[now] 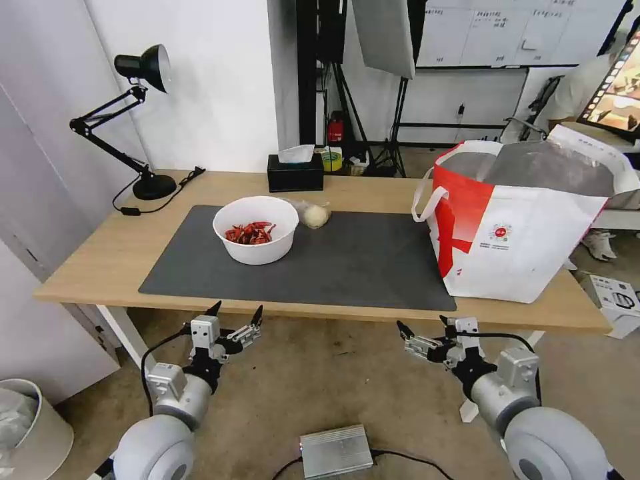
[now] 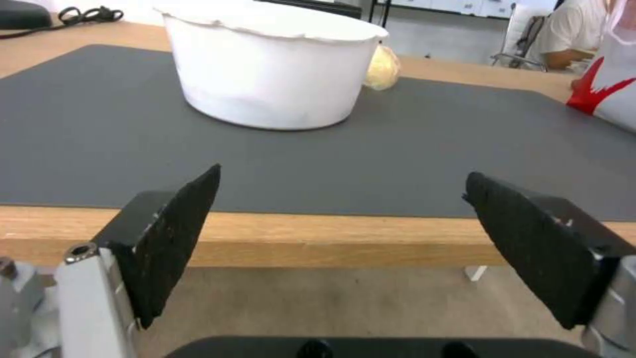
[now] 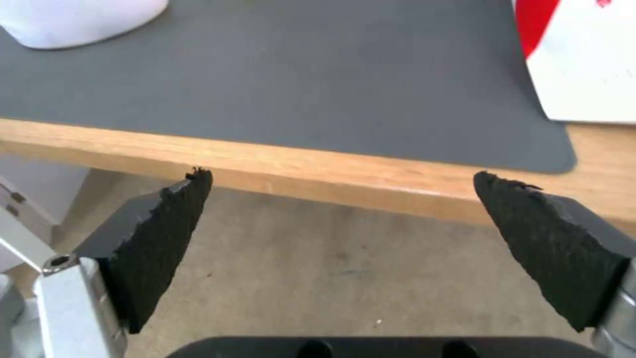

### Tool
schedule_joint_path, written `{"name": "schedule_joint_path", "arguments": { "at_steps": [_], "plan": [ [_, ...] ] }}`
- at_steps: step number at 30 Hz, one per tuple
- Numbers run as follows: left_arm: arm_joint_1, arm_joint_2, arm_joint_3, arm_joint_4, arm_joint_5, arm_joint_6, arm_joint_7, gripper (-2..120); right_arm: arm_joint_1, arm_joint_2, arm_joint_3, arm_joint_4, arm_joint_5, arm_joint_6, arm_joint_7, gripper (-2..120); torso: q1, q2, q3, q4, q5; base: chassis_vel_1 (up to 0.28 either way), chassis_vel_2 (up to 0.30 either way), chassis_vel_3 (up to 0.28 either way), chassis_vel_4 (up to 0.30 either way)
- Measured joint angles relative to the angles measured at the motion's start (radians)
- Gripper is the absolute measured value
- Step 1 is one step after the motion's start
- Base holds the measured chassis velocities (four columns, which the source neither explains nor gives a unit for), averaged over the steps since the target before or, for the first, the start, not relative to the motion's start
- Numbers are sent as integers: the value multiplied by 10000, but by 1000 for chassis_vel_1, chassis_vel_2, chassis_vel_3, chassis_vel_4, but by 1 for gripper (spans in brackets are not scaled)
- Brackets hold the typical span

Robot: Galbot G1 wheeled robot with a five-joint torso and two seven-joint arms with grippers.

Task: Pick up the trash from the table and place it into the takeout bag.

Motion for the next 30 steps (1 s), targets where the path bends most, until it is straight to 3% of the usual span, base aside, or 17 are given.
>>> {"name": "schedule_joint_path", "arguments": {
  "at_steps": [30],
  "plan": [
    [36,31,82,44,-10,18,-9,100,-10,-1,-115,-124,-94,214,267,100,0,1,1,0,0,0,0,0,0]
  ]
}}
